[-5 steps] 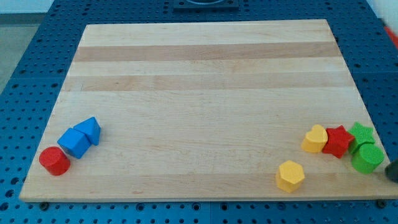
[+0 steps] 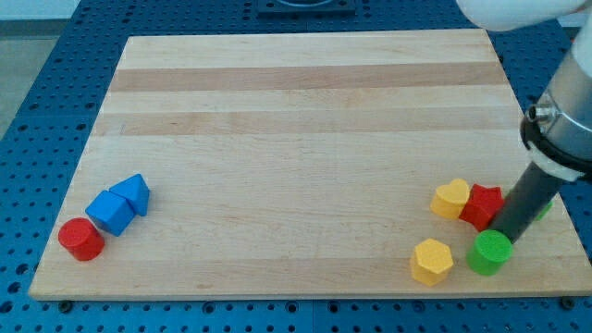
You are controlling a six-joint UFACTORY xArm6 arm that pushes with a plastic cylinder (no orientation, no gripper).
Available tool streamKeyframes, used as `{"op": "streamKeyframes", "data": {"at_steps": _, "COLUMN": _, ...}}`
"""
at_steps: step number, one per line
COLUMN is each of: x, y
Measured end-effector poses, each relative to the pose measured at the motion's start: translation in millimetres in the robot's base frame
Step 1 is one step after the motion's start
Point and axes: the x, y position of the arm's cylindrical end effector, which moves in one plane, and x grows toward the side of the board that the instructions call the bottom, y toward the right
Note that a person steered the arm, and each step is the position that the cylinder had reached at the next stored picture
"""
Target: Push the green circle towards the right of yellow hexagon
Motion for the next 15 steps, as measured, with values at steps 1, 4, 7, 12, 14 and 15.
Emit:
{"op": "streamKeyframes", "data": {"at_steps": 1, "x": -10, "y": -27}}
{"op": "streamKeyframes", "data": {"at_steps": 4, "x": -106, "y": -118}}
{"op": "streamKeyframes", "data": {"at_steps": 7, "x": -106, "y": -130}}
{"op": "streamKeyframes", "data": {"at_steps": 12, "x": -32, "y": -118}}
{"op": "streamKeyframes", "data": {"at_steps": 14, "x": -13, "y": -82}}
{"op": "streamKeyframes", "data": {"at_steps": 15, "x": -13, "y": -76}}
